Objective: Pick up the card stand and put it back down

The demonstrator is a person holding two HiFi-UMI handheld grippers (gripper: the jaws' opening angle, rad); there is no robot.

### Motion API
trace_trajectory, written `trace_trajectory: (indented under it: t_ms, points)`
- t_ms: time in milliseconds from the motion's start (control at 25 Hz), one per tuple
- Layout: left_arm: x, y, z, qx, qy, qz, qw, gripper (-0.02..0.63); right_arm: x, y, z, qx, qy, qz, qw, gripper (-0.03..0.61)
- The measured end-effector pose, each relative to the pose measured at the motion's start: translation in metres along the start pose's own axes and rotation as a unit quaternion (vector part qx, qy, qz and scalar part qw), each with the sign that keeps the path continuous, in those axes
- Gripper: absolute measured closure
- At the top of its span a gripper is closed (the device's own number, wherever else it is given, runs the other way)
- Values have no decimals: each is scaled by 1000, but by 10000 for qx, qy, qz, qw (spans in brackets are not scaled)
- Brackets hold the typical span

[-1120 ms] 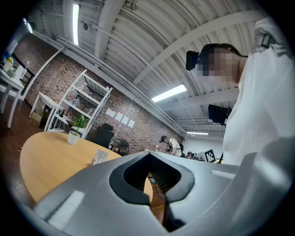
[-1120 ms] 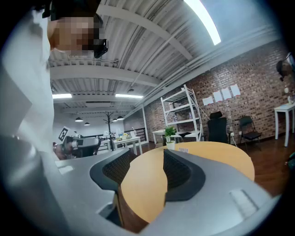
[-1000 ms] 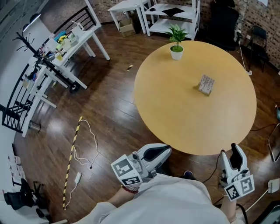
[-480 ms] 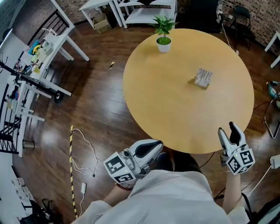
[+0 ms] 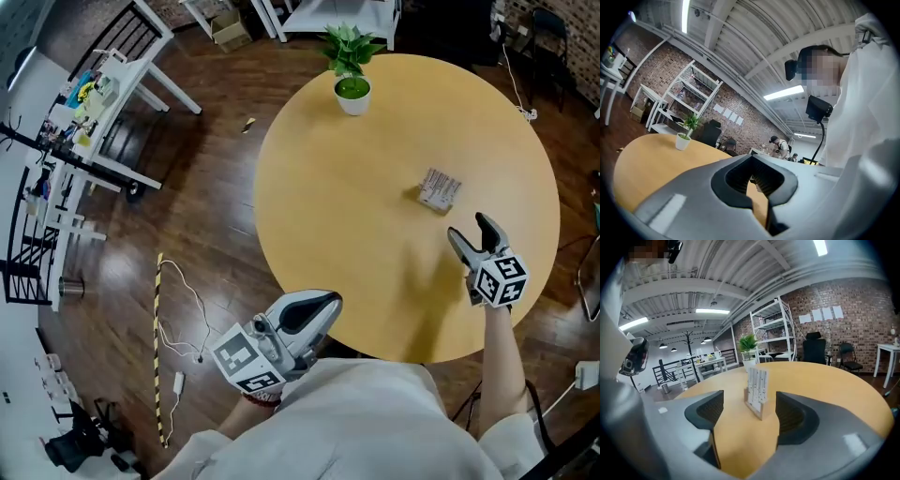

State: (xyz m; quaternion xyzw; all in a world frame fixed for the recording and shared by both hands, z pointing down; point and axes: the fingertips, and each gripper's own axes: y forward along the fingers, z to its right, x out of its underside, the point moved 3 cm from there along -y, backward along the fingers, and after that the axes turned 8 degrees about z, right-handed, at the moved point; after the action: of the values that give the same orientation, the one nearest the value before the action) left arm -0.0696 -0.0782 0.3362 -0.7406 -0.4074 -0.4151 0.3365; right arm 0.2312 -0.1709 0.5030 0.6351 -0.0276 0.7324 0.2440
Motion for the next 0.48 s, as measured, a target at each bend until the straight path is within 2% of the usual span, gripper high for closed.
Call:
trace_trajectory:
  t_ms: [120,240,400,480]
  points:
    - [0,20,-16,-180,-14,-68,9998,632,17,43,29,-342,-109,-447,9984,241]
    - [8,28,-34,-415,-62,-190,9989,632,37,80,46,-748,-511,-849,9923,245]
    - [29,36,-46,-661,-231,-367,9969,632,48,107,42,-1443,-815,-1057,9805,253]
    - [36,41,-48,-643,-239,-467,9966,632,52,115,39,-1579,-892,-1080,9775,294]
